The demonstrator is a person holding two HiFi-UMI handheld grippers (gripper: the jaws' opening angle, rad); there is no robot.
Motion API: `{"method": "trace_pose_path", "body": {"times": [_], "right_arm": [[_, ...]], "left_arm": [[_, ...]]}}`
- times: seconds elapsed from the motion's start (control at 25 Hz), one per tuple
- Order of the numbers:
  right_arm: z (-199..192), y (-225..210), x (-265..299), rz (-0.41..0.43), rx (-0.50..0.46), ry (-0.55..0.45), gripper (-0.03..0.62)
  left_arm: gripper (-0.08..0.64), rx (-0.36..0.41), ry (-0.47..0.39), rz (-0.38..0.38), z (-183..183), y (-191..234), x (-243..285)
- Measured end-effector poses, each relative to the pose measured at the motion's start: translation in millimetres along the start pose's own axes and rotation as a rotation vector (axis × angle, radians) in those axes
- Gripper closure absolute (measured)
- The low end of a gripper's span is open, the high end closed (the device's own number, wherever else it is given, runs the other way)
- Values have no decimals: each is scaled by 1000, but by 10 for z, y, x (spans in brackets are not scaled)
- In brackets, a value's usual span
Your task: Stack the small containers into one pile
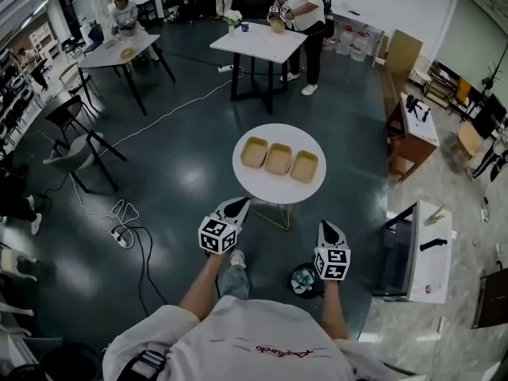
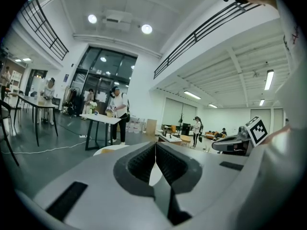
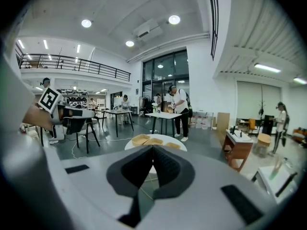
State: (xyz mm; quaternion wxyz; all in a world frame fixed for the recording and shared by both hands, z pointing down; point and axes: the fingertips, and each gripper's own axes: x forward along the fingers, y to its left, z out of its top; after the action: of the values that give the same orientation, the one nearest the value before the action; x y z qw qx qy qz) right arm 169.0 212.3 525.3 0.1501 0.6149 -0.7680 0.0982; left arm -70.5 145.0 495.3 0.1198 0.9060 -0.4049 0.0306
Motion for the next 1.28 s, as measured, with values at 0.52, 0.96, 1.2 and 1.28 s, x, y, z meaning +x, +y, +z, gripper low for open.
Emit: {"method": "trace_pose_path", "body": {"times": [0.52,0.96,1.2,1.28], "right_arm": [[360,-59,1004,-51,-7,31,572],[700,-17,1758,-115,22,36,572],[849,55,2093,-154,40,25,572],[870,91,2165,-165,45,23,572]], "left_arm": [[548,-45,1,-50,174,874,758],[548,-35,6,-118,514,1578,1312],[548,-26,18,-159,604,1895,1502],[548,-23,24,-171,616,1977,1548]]}}
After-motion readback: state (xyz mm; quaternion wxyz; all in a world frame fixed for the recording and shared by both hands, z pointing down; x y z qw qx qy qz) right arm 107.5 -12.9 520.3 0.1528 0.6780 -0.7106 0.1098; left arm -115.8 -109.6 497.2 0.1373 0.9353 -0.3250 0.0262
